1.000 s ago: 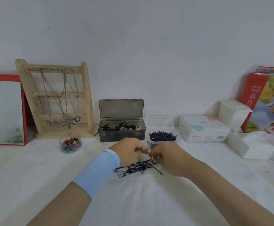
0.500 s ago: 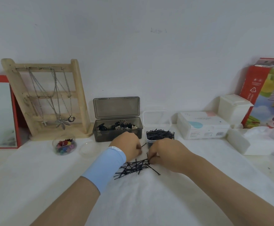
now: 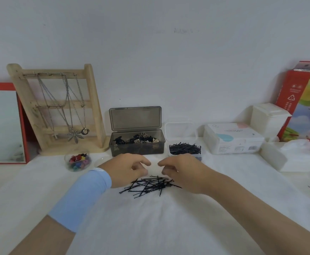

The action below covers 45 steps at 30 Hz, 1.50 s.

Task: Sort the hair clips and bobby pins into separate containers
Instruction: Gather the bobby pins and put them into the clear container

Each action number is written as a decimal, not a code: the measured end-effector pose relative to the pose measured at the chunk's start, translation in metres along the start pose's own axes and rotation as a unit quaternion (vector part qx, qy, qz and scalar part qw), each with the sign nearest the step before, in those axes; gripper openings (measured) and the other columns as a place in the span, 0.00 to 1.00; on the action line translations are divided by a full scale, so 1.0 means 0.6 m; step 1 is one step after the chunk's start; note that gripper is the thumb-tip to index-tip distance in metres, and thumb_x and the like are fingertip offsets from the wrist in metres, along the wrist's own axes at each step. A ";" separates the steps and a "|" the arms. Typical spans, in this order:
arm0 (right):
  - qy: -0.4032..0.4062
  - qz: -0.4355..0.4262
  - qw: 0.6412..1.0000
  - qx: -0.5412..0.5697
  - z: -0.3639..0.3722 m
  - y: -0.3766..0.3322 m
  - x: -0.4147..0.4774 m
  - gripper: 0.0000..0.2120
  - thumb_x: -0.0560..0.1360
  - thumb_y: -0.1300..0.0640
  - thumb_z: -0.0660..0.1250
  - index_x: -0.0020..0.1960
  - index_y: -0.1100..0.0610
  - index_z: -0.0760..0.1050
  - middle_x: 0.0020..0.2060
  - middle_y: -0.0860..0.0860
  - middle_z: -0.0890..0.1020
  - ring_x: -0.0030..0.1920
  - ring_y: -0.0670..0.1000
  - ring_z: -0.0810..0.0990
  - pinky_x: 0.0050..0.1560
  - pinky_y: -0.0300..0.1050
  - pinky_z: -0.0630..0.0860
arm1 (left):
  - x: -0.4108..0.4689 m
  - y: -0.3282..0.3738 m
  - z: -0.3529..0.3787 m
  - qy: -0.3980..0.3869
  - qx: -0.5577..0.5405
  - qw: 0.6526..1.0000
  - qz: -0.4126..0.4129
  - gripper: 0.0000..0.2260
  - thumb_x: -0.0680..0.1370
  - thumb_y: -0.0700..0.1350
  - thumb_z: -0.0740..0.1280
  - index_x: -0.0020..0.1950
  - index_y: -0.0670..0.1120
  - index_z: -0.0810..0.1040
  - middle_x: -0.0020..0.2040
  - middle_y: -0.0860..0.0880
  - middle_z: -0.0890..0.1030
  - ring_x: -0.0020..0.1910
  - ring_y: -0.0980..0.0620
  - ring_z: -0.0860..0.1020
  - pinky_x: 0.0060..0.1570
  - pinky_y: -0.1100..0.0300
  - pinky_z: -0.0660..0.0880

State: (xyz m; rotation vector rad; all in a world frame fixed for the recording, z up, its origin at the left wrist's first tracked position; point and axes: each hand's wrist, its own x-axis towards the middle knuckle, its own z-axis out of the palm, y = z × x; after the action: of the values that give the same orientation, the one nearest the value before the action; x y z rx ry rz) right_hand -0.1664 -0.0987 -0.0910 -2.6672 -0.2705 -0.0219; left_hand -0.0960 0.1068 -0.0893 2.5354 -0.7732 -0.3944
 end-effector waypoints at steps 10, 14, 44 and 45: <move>-0.119 0.056 0.984 -0.119 -0.021 -0.009 -0.001 0.13 0.73 0.60 0.70 0.56 0.50 0.84 0.47 0.47 0.85 0.47 0.49 0.82 0.42 0.39 0.78 | 0.011 0.029 0.054 -0.012 0.143 0.989 0.026 0.41 0.64 0.73 0.69 0.73 0.57 0.68 0.61 0.57 0.68 0.67 0.56 0.63 0.67 0.53 0.67; -0.075 0.034 0.994 -0.074 -0.011 -0.007 0.016 0.11 0.71 0.60 0.73 0.50 0.48 0.86 0.43 0.46 0.86 0.43 0.46 0.81 0.34 0.28 0.71 | 0.019 0.025 0.056 -0.006 0.117 0.992 0.048 0.28 0.68 0.63 0.72 0.67 0.59 0.75 0.56 0.55 0.72 0.61 0.54 0.69 0.61 0.54 0.73; -0.086 0.002 0.995 -0.043 0.011 -0.013 0.035 0.13 0.73 0.54 0.74 0.56 0.47 0.83 0.45 0.45 0.80 0.47 0.48 0.78 0.48 0.42 0.77 | -0.014 -0.025 -0.003 -0.030 0.093 0.995 0.015 0.29 0.73 0.51 0.74 0.72 0.59 0.68 0.61 0.59 0.74 0.59 0.58 0.73 0.61 0.61 0.72; -0.084 0.006 0.995 -0.046 0.009 -0.011 0.035 0.14 0.72 0.53 0.75 0.57 0.47 0.82 0.47 0.45 0.81 0.48 0.48 0.78 0.49 0.42 0.77 | -0.018 -0.027 -0.010 -0.046 0.115 0.992 -0.012 0.35 0.71 0.55 0.75 0.74 0.60 0.63 0.64 0.60 0.71 0.63 0.57 0.71 0.64 0.57 0.71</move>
State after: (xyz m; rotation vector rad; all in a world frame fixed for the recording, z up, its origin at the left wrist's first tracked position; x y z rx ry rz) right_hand -0.1471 -0.0867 -0.0917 -2.7659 -0.3152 0.1989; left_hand -0.0948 0.1272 -0.0912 2.7583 -0.8688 -0.4570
